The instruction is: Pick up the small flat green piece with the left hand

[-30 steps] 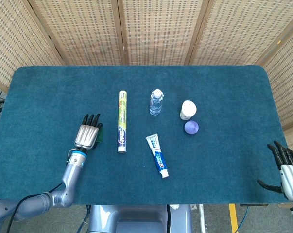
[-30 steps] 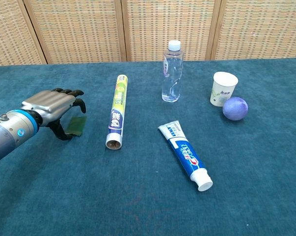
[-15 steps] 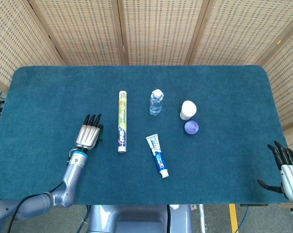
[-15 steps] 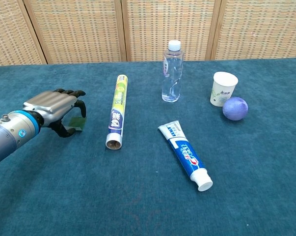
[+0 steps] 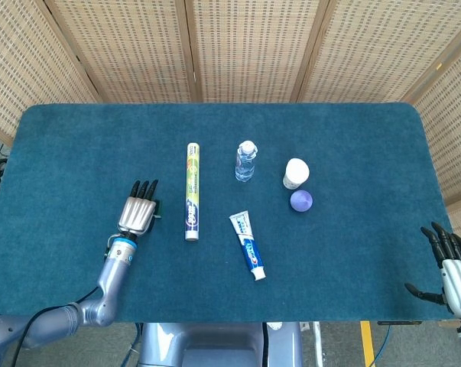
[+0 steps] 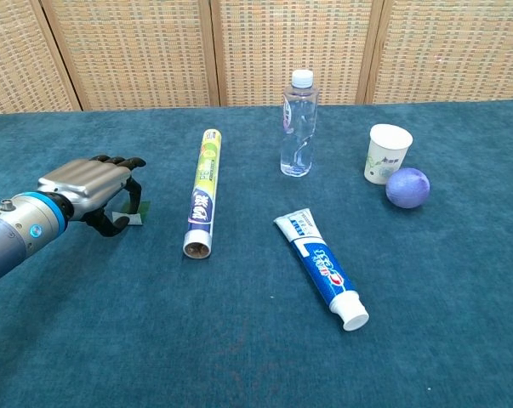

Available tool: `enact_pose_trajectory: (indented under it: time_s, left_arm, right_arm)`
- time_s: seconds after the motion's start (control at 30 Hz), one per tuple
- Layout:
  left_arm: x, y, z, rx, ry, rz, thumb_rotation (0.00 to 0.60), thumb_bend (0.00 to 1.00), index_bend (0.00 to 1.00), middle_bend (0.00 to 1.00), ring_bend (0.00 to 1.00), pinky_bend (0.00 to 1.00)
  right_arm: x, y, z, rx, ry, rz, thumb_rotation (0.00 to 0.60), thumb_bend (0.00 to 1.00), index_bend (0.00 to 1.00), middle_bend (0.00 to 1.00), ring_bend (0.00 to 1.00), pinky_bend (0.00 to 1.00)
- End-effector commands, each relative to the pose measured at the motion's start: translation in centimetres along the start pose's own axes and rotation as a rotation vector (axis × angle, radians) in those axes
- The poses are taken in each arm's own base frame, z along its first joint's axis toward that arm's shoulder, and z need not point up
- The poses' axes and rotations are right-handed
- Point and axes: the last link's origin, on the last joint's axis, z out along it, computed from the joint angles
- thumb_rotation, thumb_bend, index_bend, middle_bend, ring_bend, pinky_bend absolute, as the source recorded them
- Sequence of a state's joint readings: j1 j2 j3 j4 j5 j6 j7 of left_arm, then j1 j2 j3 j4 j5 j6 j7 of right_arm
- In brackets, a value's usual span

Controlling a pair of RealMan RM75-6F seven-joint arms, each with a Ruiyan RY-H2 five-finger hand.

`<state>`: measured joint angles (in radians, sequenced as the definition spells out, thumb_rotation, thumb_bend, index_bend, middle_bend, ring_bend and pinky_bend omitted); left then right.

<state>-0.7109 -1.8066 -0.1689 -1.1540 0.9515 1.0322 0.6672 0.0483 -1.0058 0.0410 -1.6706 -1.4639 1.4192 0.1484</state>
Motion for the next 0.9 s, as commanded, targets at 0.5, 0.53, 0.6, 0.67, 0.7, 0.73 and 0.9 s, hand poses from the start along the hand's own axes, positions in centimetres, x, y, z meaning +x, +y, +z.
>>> enact_pose_trajectory:
  time_s: [0.5,0.53,0.6,0.67,0.7,0.73,0.9]
  left_arm:
    - [0.01,-0.42,0.17,0.013,0.000,0.003,0.600,0.51,0.60,0.00,0.00,0.00]
    - [0.05,-0.46,0.19,0.014,0.002,0.005,0.600,0.51,0.60,0.00,0.00,0.00]
    - [0.12,-0.54,0.24,0.015,0.005,0.006,0.600,0.52,0.60,0.00,0.00,0.00]
    - [0.24,-0.63,0.32,0.018,0.009,0.005,0.600,0.52,0.61,0.00,0.00,0.00]
    - [0.30,-0.66,0.37,0.020,0.011,0.003,0.600,0.52,0.62,0.00,0.00,0.00]
    - [0.37,-0.72,0.43,0.024,0.014,0.001,0.600,0.53,0.62,0.00,0.00,0.00]
    - [0.80,-1.01,1.03,0.042,0.031,-0.008,0.600,0.53,0.64,0.00,0.00,0.00]
  right_arm:
    - [0.08,0.01,0.00,0.001,0.002,0.000,0.600,0.15,0.00,0.00,0.00,0.00]
    - [0.07,0.01,-0.02,0.001,0.001,0.000,0.600,0.15,0.00,0.00,0.00,0.00]
    - [0.07,0.01,-0.02,0.000,0.002,0.000,0.600,0.14,0.00,0.00,0.00,0.00]
    - [0.05,0.01,-0.03,0.000,0.002,0.000,0.600,0.14,0.00,0.00,0.00,0.00]
    - [0.05,0.01,-0.03,0.000,0.002,0.000,0.600,0.14,0.00,0.00,0.00,0.00]
    - [0.05,0.00,-0.03,0.000,0.002,0.000,0.600,0.14,0.00,0.00,0.00,0.00]
    - [0.04,0.04,-0.02,-0.001,0.001,-0.001,0.600,0.15,0.00,0.00,0.00,0.00]
